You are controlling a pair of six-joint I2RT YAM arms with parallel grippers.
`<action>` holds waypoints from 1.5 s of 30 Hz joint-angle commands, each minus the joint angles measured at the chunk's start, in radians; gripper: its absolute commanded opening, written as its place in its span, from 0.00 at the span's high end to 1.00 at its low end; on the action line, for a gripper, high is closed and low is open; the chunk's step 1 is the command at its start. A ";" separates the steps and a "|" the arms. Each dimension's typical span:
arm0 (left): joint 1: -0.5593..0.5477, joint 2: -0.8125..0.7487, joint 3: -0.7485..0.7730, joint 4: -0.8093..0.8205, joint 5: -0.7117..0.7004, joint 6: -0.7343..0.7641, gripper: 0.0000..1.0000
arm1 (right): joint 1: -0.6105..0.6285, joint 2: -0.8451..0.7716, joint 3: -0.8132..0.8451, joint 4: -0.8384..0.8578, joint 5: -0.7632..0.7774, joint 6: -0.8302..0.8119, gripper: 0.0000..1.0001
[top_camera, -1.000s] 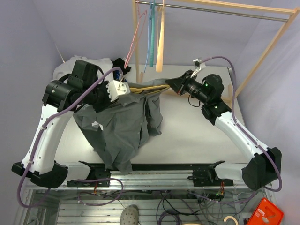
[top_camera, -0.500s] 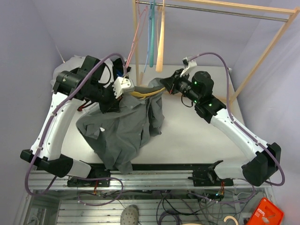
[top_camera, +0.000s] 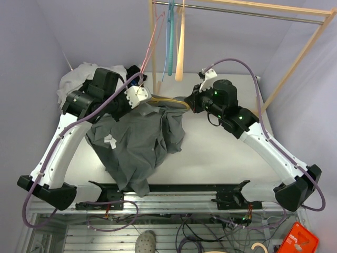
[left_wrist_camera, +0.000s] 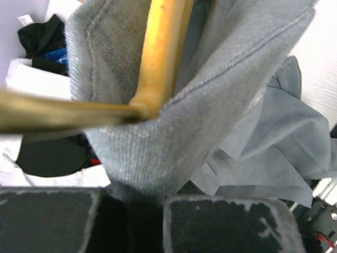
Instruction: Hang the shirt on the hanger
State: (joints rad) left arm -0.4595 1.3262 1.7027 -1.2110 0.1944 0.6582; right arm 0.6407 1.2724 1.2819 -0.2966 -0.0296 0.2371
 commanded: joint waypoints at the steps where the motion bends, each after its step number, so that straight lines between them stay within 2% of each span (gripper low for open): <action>1: -0.007 0.043 -0.131 0.102 -0.283 -0.005 0.93 | 0.060 -0.121 0.138 0.091 -0.099 0.022 1.00; 7: -0.007 0.056 -0.200 0.099 -0.235 -0.040 0.93 | 0.060 -0.102 0.201 0.152 -0.115 0.085 1.00; 11: -0.023 0.090 -0.229 0.078 -0.222 -0.063 0.93 | 0.059 -0.065 0.239 0.199 -0.181 0.125 1.00; 16: -0.028 0.079 -0.199 0.095 -0.172 -0.088 0.93 | 0.060 -0.050 0.235 0.205 -0.222 0.132 1.00; 19: -0.028 0.074 -0.162 0.086 -0.145 -0.092 0.93 | 0.060 -0.075 0.179 0.202 -0.227 0.123 1.00; 26: -0.027 0.021 -0.080 0.077 -0.050 -0.059 0.93 | 0.060 -0.229 -0.108 0.216 -0.262 0.141 1.00; 34: -0.027 -0.018 -0.008 -0.009 0.190 0.032 0.93 | 0.056 -0.439 -0.322 0.199 -0.019 0.166 1.00; 39: -0.027 -0.068 0.032 -0.094 0.329 0.153 0.93 | 0.055 -0.489 -0.395 0.228 -0.027 0.201 1.00; 42: -0.027 -0.123 -0.025 -0.031 0.337 0.146 0.93 | 0.054 -0.517 -0.445 0.295 -0.146 0.230 1.00; 43: -0.027 -0.129 -0.030 -0.025 0.337 0.148 0.93 | 0.054 -0.517 -0.463 0.317 -0.242 0.241 0.91; 45: -0.027 -0.127 -0.031 -0.022 0.341 0.146 0.93 | 0.054 -0.508 -0.504 0.367 -0.425 0.259 0.56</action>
State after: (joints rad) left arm -0.4915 1.2274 1.6764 -1.2743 0.4454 0.7719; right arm 0.6952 0.7689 0.8333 -0.0452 -0.1749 0.4530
